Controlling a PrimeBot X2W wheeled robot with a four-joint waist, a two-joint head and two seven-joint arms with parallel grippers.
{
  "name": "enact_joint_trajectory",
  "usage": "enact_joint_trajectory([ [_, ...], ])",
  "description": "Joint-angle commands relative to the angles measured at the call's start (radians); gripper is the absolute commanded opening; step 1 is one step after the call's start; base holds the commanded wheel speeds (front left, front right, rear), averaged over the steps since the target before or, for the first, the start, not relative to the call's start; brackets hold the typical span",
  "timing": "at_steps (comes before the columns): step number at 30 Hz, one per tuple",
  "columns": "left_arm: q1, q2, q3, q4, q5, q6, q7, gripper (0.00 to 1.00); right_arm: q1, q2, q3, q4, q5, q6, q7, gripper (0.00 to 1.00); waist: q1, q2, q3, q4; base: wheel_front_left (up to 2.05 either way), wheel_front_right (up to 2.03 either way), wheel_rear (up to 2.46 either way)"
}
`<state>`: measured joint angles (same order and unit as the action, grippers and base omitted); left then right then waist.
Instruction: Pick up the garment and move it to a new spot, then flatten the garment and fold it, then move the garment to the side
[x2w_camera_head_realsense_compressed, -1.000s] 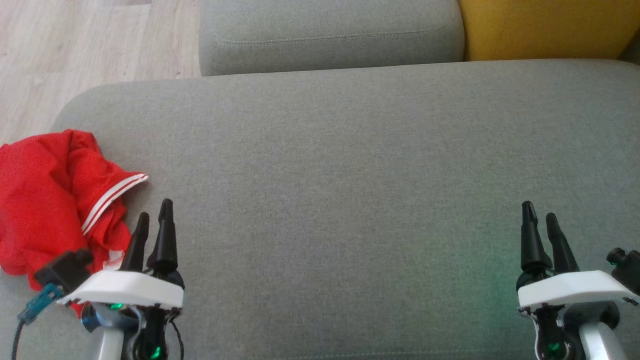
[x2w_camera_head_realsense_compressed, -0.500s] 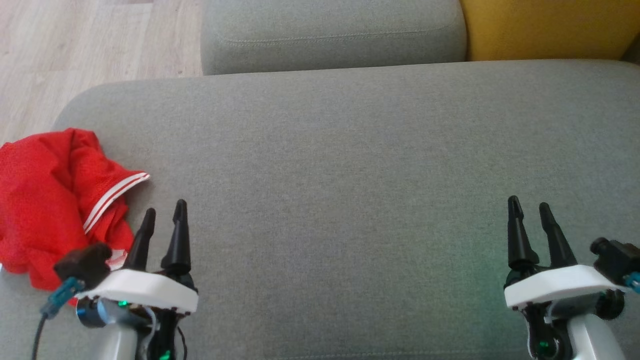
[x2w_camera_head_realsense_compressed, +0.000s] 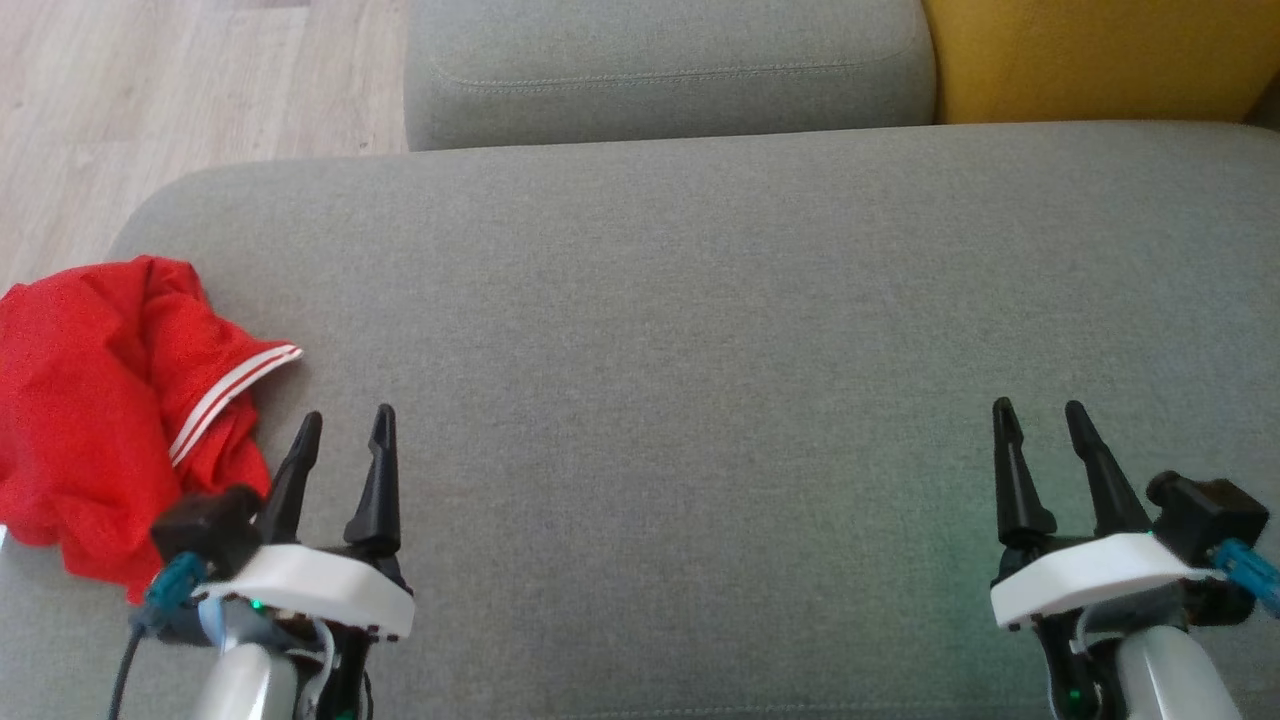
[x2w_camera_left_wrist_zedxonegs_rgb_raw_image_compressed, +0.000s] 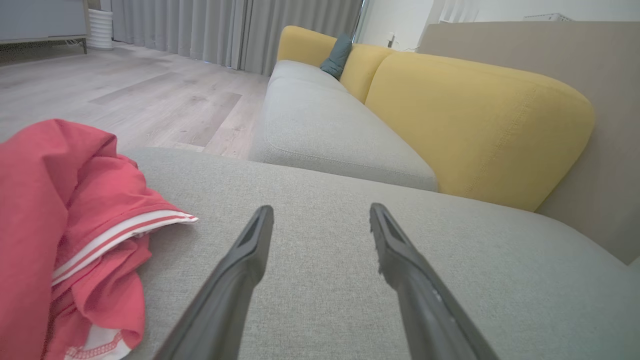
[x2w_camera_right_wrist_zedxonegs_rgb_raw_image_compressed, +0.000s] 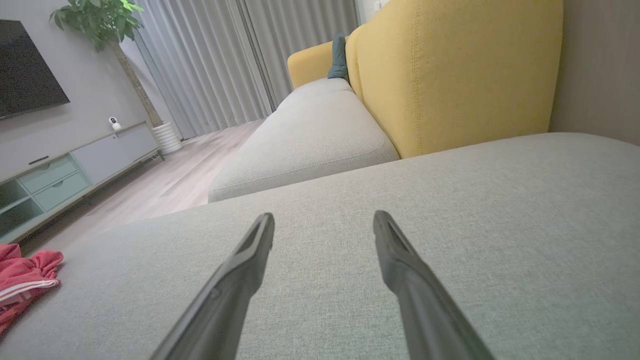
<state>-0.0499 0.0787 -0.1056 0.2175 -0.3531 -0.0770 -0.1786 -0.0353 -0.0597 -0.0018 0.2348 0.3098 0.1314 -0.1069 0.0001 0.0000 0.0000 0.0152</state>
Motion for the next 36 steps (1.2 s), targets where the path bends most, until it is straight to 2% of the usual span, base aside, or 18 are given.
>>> enact_joint_trajectory([
  [1, -0.052, 0.019, 0.019, -0.033, 0.036, 0.011, -0.014, 1.0, -0.054, -0.004, 0.025, -0.033, -0.039, -0.001, -0.016, 1.0, 0.0, 0.0, 0.0, 0.0, 0.0, 0.0, 0.0],
  [24, -0.067, 0.025, 0.003, -0.004, 0.283, 0.019, -0.083, 1.0, -0.055, 0.008, 0.008, -0.03, -0.269, -0.001, -0.06, 1.0, -0.0001, 0.0, 0.003, 0.009, 0.0, 0.0, 0.0],
  [36, -0.067, 0.015, 0.018, 0.009, 0.265, 0.014, -0.083, 1.0, -0.052, 0.009, 0.0, -0.017, -0.196, -0.001, -0.068, 1.0, -0.0001, 0.0, 0.004, 0.007, 0.0, 0.0, 0.0],
])
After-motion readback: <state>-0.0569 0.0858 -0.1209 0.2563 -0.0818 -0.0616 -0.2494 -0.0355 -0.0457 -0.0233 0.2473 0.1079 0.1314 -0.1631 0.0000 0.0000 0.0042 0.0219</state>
